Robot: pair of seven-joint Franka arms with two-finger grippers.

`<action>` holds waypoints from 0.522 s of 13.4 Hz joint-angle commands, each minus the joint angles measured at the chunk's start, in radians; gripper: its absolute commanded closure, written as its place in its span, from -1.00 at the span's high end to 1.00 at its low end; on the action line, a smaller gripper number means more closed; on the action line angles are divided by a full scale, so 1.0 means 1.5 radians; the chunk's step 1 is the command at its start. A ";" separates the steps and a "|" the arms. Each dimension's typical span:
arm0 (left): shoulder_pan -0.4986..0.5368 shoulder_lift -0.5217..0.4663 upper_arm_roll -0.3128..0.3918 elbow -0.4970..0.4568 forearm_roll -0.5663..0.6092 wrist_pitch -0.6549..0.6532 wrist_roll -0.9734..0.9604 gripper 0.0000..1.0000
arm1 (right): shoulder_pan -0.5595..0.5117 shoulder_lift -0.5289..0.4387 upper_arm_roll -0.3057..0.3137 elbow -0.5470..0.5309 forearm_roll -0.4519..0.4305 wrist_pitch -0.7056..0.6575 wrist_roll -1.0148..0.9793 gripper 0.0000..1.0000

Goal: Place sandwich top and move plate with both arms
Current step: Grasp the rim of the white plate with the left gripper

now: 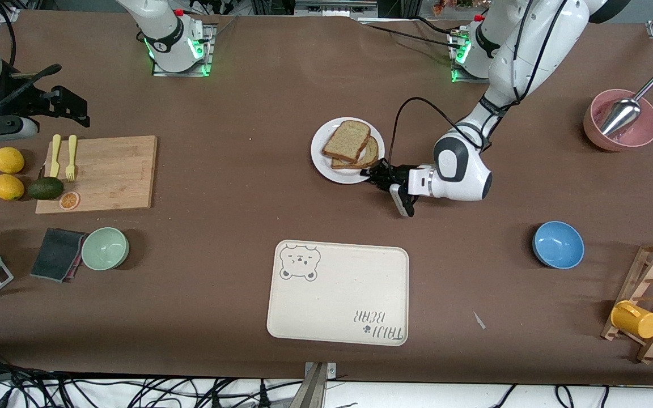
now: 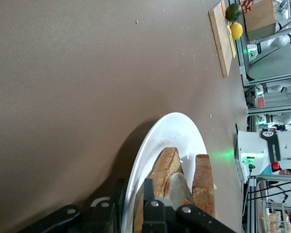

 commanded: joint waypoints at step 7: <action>0.008 0.000 -0.002 -0.002 -0.040 -0.039 0.014 -1.00 | -0.006 0.005 0.007 0.005 0.001 -0.005 0.000 1.00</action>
